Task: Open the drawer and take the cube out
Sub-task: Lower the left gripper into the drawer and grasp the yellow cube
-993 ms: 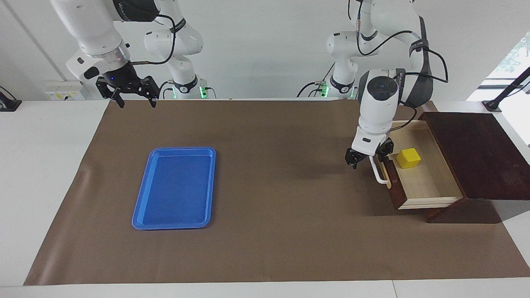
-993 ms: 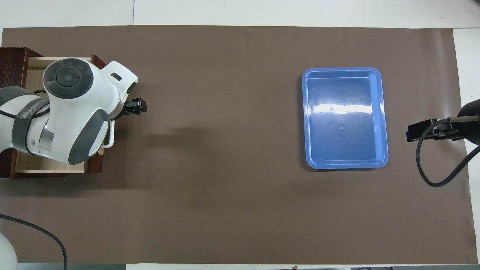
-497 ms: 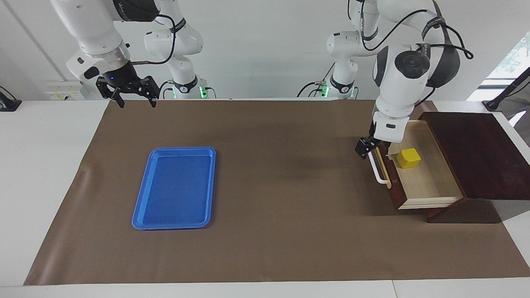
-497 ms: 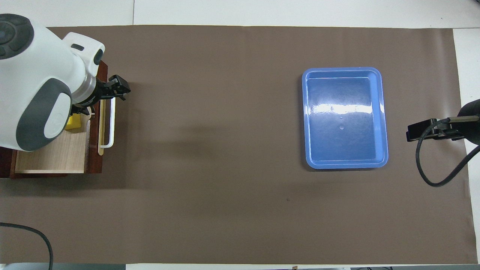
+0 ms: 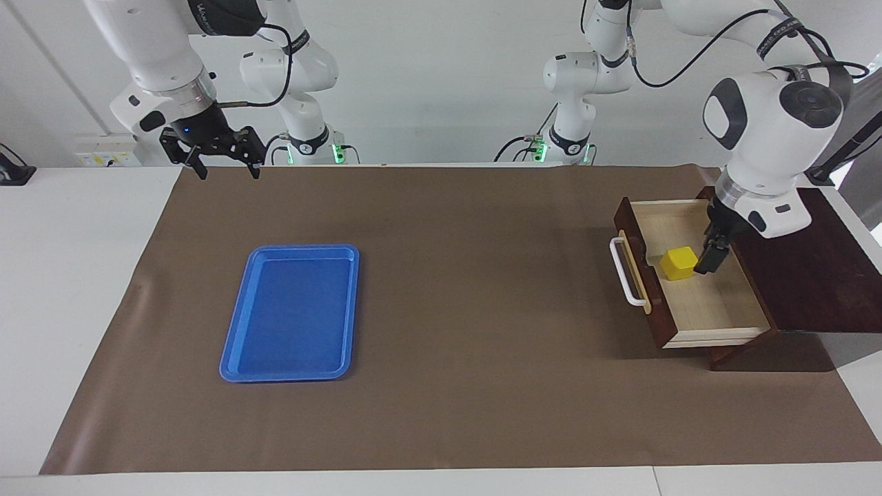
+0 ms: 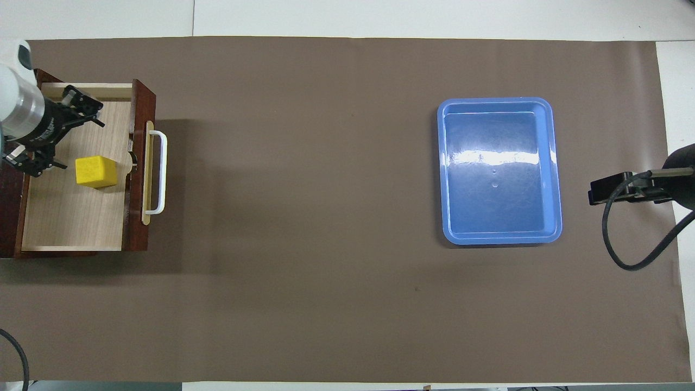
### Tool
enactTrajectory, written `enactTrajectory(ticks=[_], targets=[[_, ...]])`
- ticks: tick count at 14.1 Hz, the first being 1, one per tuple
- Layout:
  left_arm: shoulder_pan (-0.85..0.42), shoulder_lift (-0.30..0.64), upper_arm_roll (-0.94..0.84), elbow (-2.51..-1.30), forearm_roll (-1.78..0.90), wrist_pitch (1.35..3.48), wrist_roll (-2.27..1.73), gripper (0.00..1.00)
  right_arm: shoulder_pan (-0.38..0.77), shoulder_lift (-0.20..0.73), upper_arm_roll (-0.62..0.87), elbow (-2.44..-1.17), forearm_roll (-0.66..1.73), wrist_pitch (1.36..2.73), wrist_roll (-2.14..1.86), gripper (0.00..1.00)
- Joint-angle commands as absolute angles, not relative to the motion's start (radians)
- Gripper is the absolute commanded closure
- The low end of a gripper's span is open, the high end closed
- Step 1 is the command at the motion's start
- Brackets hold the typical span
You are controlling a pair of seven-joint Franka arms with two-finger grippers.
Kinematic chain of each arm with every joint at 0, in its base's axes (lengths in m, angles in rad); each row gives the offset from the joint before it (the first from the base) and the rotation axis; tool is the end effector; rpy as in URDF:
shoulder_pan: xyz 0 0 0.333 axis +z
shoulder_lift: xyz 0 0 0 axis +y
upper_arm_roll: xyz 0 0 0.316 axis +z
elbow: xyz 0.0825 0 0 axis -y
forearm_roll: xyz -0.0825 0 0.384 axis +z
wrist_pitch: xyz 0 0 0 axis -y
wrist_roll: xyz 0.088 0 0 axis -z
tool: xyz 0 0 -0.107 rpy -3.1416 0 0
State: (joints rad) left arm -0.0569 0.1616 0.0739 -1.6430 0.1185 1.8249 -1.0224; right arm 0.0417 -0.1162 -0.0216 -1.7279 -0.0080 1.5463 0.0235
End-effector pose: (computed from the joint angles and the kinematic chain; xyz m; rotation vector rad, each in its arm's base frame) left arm 0.6149 0.0173 0.5186 -2.6590 -1.4694 -0.1204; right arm 0.5131 0.0088 0.6106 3.1330 -0.0049 -0.1023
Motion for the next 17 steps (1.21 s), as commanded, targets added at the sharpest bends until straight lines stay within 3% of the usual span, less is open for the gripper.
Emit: enactTrajectory(ticks=[1, 9, 17], targets=[[-0.064, 0.161, 0.107, -1.683, 0.08, 1.909, -1.199, 0.0, 0.025, -0.137, -0.009, -1.747, -0.021, 1.54, -0.002, 0.0], [-0.063, 0.094, 0.13, -1.896, 0.08, 1.98, -1.523, 0.0, 0.025, -0.137, -0.009, -1.747, -0.023, 1.54, -0.002, 0.0], [-0.066, 0.06, 0.126, -1.965, 0.077, 2.0, -1.591, 0.0, 0.022, -0.135, -0.009, -1.746, -0.023, 1.549, -0.003, 0.0]])
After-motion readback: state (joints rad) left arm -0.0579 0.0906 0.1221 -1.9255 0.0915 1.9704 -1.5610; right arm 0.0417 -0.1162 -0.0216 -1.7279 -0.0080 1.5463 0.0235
